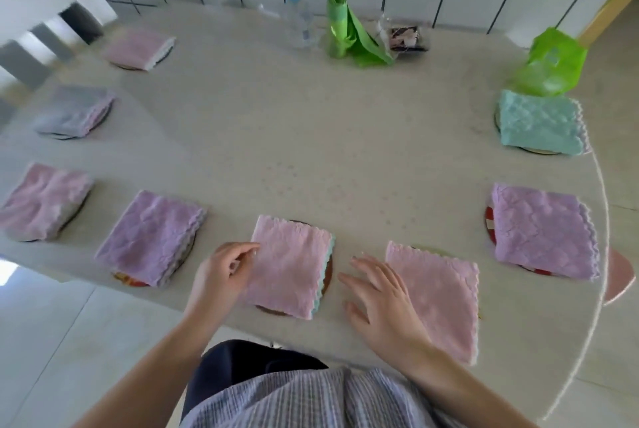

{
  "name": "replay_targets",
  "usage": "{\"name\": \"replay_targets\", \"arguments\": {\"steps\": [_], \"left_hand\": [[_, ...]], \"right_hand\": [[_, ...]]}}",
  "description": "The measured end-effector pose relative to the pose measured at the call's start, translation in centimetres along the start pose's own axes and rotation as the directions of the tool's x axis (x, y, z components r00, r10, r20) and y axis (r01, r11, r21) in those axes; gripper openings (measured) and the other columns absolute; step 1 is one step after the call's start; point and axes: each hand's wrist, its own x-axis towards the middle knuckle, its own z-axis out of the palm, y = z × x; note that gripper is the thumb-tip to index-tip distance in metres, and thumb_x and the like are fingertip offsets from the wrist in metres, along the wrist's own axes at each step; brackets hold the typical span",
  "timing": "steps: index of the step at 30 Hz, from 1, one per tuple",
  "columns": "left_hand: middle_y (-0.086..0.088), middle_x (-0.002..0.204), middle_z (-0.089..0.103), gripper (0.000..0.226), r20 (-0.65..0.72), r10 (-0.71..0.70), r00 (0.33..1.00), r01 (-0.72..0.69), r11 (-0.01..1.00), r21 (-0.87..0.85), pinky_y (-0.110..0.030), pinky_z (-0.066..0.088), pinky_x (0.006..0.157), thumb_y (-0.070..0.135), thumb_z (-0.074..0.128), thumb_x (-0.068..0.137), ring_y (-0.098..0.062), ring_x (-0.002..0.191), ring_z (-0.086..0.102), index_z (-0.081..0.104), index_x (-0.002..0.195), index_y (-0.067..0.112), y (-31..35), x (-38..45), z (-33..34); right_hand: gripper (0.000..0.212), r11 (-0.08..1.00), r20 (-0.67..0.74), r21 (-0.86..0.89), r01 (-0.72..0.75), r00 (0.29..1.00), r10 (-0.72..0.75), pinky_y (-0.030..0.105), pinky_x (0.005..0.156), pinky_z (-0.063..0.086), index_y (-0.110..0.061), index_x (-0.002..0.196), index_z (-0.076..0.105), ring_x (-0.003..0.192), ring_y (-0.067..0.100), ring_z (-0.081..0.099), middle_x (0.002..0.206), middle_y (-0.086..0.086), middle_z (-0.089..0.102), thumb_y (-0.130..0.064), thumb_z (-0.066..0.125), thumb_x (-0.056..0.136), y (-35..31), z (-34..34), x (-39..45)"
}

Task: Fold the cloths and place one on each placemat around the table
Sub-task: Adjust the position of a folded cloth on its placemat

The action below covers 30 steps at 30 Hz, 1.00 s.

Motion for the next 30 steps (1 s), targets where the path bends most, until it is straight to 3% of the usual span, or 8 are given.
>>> {"name": "replay_targets", "arguments": {"steps": [2,5,7,10,13,19,22,30], "left_hand": [[0.005,0.096,0.064,0.017,0.051,-0.018,0.999,0.013,0.996,0.084,-0.015,0.042,0.074,0.011,0.061,0.087,-0.005,0.080,0.059,0.071,0.099,0.017,-2.4,1.3,-1.7],[0.006,0.097,0.063,0.016,0.223,-0.017,0.975,-0.015,0.990,0.141,-0.021,0.044,0.076,0.021,0.061,0.088,-0.009,0.084,0.061,0.071,0.101,0.022,-4.9,2.9,-3.0],[0.010,0.094,0.063,0.015,0.352,0.018,0.936,-0.086,0.980,0.180,-0.025,0.047,0.077,0.029,0.060,0.088,-0.007,0.085,0.061,0.071,0.098,0.028,-5.5,3.7,-3.2],[0.016,0.091,0.060,0.016,0.464,0.027,0.885,-0.140,0.967,0.211,-0.025,0.047,0.074,0.035,0.056,0.088,-0.006,0.083,0.060,0.070,0.095,0.032,-5.4,4.7,-3.1],[0.015,0.088,0.059,0.015,0.508,0.012,0.861,-0.163,0.953,0.255,-0.026,0.046,0.070,0.037,0.056,0.087,-0.009,0.082,0.060,0.069,0.090,0.031,-5.1,5.9,-2.9],[0.006,0.069,0.064,0.027,0.591,0.003,0.807,-0.219,0.930,0.294,-0.028,0.043,0.057,0.045,0.059,0.084,-0.013,0.065,0.059,0.063,0.071,0.022,-4.9,7.5,-2.5],[0.004,0.067,0.063,0.030,0.599,0.009,0.801,-0.230,0.928,0.294,-0.028,0.041,0.055,0.044,0.058,0.084,-0.013,0.062,0.056,0.061,0.070,0.018,-4.8,7.6,-2.6],[0.004,0.057,0.052,0.031,0.651,0.029,0.759,-0.253,0.934,0.253,-0.027,0.035,0.054,0.041,0.057,0.084,-0.013,0.057,0.048,0.050,0.060,0.022,-4.8,8.1,-3.2]], "right_hand": [[0.042,0.996,-0.043,0.046,-0.072,0.996,0.074,0.034,0.102,0.040,-0.023,0.120,0.061,0.121,0.012,0.042,0.125,-0.005,0.056,-0.036,0.046,0.083,-1.9,1.6,1.3],[0.030,0.910,-0.022,0.196,-0.365,0.926,0.377,0.027,0.086,0.048,-0.026,0.116,0.060,0.100,0.011,0.057,0.109,-0.010,0.057,-0.035,0.051,0.089,-4.2,3.2,3.0],[0.023,0.830,0.005,0.187,-0.526,0.845,0.535,0.028,0.075,0.047,-0.026,0.106,0.060,0.088,0.011,0.056,0.100,-0.010,0.056,-0.040,0.052,0.090,-5.1,4.0,3.8],[0.028,0.749,0.010,0.102,-0.654,0.754,0.657,0.029,0.070,0.042,-0.021,0.099,0.062,0.087,0.015,0.055,0.096,-0.007,0.052,-0.045,0.051,0.089,-5.8,5.1,4.2],[0.030,0.700,-0.014,0.094,-0.708,0.702,0.712,0.028,0.067,0.040,-0.019,0.097,0.065,0.087,0.017,0.056,0.094,-0.006,0.049,-0.045,0.053,0.088,-6.1,5.5,4.5],[0.020,0.676,0.011,0.120,-0.727,0.682,0.731,0.027,0.071,0.036,-0.023,0.081,0.068,0.094,0.021,0.054,0.092,0.002,0.056,-0.042,0.061,0.084,-6.0,6.2,5.0],[0.031,0.678,0.024,0.140,-0.721,0.687,0.726,0.027,0.073,0.035,-0.035,0.056,0.047,0.095,0.020,0.052,0.088,0.002,0.054,-0.038,0.061,0.084,-6.3,6.1,4.9],[0.030,0.679,0.044,0.132,-0.723,0.688,0.724,0.025,0.076,0.036,-0.035,0.060,0.045,0.092,0.018,0.053,0.091,-0.003,0.048,-0.035,0.061,0.085,-6.8,5.5,4.8]]}}
